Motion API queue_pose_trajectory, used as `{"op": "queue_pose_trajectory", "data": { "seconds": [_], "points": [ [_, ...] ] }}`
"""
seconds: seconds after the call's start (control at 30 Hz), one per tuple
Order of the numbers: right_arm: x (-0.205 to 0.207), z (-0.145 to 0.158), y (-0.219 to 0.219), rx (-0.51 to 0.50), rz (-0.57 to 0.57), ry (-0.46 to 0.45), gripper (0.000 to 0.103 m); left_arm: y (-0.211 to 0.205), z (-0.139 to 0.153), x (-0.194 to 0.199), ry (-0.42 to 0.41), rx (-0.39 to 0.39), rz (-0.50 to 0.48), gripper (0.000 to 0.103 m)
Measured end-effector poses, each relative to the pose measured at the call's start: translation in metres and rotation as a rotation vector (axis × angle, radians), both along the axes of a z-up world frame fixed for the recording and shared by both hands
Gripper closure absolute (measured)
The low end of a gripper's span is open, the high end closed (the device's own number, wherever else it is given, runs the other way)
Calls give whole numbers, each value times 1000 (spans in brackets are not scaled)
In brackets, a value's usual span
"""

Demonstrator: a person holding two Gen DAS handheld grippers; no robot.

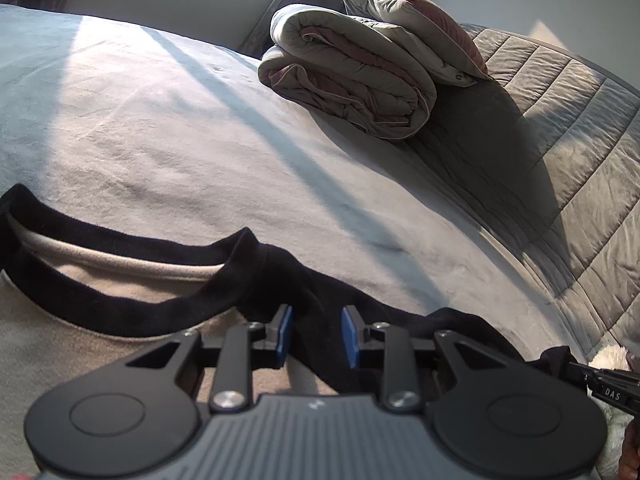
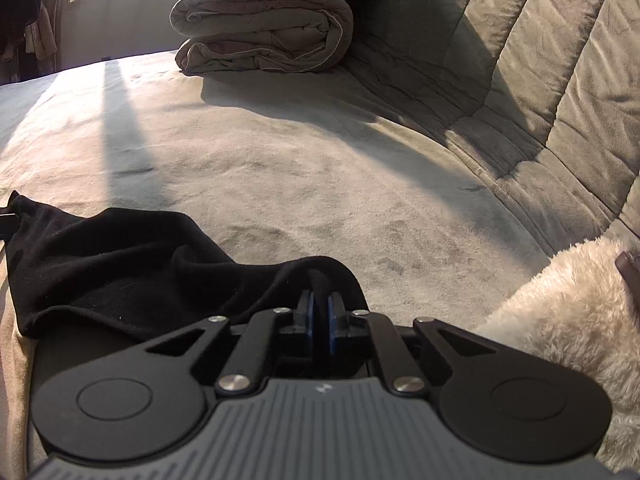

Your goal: Fold clothes

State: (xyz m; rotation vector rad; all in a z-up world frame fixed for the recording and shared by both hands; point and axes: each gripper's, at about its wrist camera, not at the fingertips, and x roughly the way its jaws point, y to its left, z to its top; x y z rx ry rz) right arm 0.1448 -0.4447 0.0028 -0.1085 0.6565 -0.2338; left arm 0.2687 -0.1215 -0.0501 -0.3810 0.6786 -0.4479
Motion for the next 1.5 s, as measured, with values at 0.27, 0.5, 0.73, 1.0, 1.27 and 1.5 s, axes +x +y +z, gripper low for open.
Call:
{"op": "queue_pose_trajectory", "data": {
  "seconds": [0.27, 0.5, 0.73, 1.0, 1.27, 1.5],
  "points": [
    [24, 18, 74, -85, 231, -138, 95, 2, -1, 1, 14, -16, -2, 75],
    [20, -12, 153, -109, 529, -39, 88, 3, -1, 2, 20, -22, -1, 75],
    [-9, -20, 165, -32, 639, 68, 57, 4, -1, 2, 24, -26, -2, 74],
    [-16, 9, 113, 69, 427, 27, 56, 4, -1, 2, 26, -29, -4, 73],
    [15, 0, 59, 172, 231, 44, 54, 4, -1, 2, 24, -26, -6, 72],
    [34, -17, 37, 338, 198, 84, 54, 3, -2, 3, 25, -25, -7, 73]
  ]
}}
